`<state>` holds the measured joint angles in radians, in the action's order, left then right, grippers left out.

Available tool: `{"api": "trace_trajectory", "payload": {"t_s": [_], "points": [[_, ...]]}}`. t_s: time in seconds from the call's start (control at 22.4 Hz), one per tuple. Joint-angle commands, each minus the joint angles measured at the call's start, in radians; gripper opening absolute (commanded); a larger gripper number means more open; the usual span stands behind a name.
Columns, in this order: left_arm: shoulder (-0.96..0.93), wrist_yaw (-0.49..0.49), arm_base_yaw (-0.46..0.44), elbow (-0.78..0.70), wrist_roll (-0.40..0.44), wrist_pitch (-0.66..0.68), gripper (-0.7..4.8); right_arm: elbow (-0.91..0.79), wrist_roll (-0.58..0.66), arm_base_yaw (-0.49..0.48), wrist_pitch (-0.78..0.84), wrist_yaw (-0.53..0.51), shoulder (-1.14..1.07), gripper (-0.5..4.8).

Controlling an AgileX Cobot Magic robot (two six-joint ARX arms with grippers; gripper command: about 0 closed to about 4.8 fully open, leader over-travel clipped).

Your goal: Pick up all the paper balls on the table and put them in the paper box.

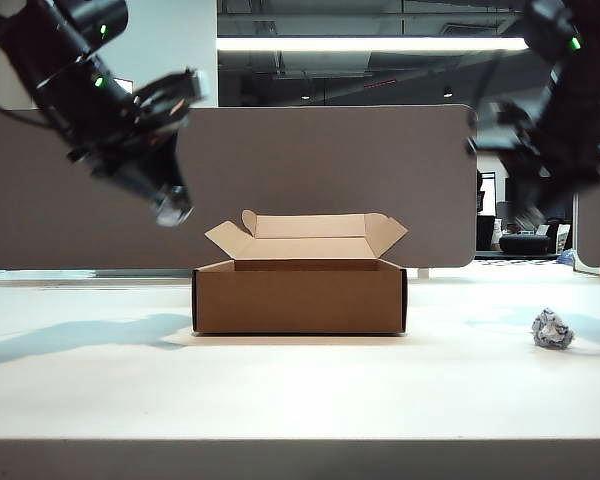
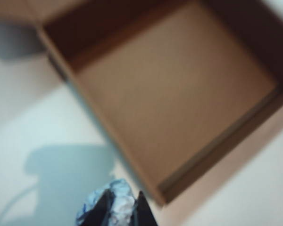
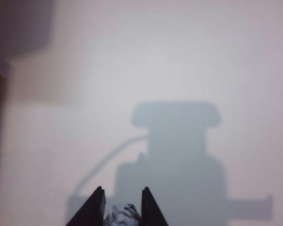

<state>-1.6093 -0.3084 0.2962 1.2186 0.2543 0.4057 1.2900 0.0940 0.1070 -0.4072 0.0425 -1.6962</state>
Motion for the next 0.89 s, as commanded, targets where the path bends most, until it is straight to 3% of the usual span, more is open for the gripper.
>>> {"api": "trace_trajectory", "payload": {"t_s": [0.04,0.4,0.45,0.49,0.63,0.8,0.89], "points": [[0.001,-0.053,0.012,0.044,-0.057,-0.039,0.57,0.110,0.011,0.076,-0.016,-0.068,0.006,1.11],[-0.035,-0.100,0.039,0.045,-0.132,-0.196,0.57,0.222,-0.017,0.259,0.002,-0.067,-0.053,1.12],[-0.056,-0.117,0.050,0.045,-0.136,-0.224,0.78,0.234,-0.016,0.290,0.009,-0.068,-0.083,1.14],[-0.074,-0.133,0.053,0.045,-0.140,-0.237,1.22,0.236,-0.016,0.297,0.016,-0.070,-0.103,1.34],[-0.098,-0.145,0.054,0.045,-0.141,-0.243,1.25,0.236,-0.015,0.311,0.011,-0.068,-0.127,1.83],[-0.108,-0.148,0.054,0.046,-0.159,-0.249,1.28,0.236,-0.015,0.311,-0.004,-0.068,-0.132,1.85],[-0.108,-0.193,0.054,0.046,-0.188,-0.285,1.57,0.236,-0.015,0.311,-0.002,-0.068,-0.130,1.85]]}}
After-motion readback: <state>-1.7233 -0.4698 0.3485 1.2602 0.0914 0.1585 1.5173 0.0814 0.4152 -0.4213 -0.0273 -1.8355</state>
